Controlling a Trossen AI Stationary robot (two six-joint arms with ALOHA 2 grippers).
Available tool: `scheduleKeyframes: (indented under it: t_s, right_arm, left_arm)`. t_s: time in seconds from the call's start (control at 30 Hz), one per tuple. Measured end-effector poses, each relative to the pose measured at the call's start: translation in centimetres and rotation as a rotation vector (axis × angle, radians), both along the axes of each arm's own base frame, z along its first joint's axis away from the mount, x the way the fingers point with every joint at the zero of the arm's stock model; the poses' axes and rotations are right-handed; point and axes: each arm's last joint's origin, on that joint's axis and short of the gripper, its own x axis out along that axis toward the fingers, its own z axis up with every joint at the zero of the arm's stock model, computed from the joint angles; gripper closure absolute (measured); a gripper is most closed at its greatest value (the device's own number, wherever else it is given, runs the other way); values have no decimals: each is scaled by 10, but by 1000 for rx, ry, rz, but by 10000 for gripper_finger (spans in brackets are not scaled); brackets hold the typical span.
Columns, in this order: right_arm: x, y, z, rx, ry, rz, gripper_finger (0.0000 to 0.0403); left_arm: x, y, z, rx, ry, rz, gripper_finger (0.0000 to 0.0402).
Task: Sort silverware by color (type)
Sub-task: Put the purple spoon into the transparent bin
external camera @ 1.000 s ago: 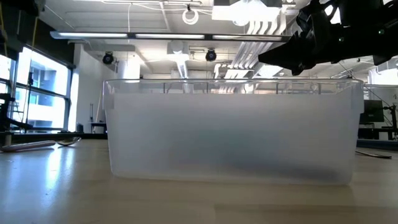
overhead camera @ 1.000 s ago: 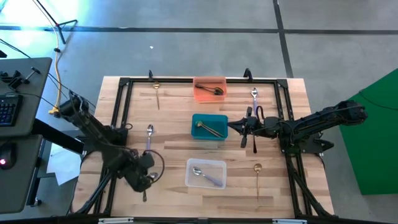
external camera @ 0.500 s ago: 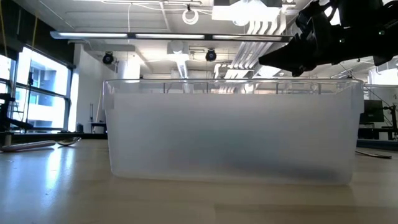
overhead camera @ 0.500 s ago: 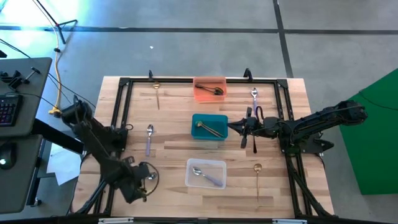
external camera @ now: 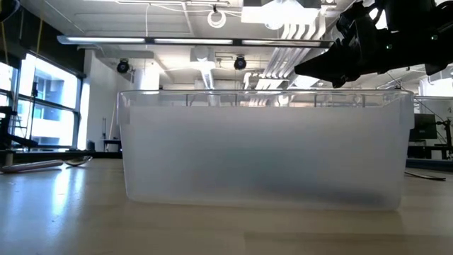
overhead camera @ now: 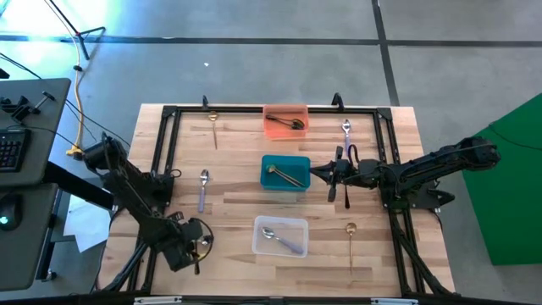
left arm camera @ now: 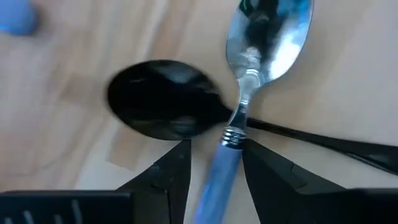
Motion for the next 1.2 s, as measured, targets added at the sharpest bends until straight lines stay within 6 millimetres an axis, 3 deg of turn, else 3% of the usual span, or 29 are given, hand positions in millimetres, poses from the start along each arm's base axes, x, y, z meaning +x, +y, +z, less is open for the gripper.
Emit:
scheduleKeyframes:
  t_s: [0.2, 0.43, 0.5, 0.73, 0.9, 1.2]
  right_arm:
    - [0, 0, 0, 0, 1, 0, 403]
    - [0, 0, 0, 0, 1, 0, 403]
    - [0, 0, 0, 0, 1, 0, 403]
    - [0, 0, 0, 0, 2, 0, 403]
    - [0, 0, 0, 0, 1, 0, 403]
    - [0, 0, -1, 3, 7, 0, 403]
  left_arm:
    - [0, 3, -3, -20, 11, -18, 282]
    - [-1, 3, -5, -25, 27, -80, 373]
    - [0, 2, -4, -35, 35, -81, 379]
    - [12, -4, 26, -104, 54, -102, 379]
    - [38, 8, 59, -112, 3, -112, 379]
    - [128, 66, 117, -48, -288, -219, 379]
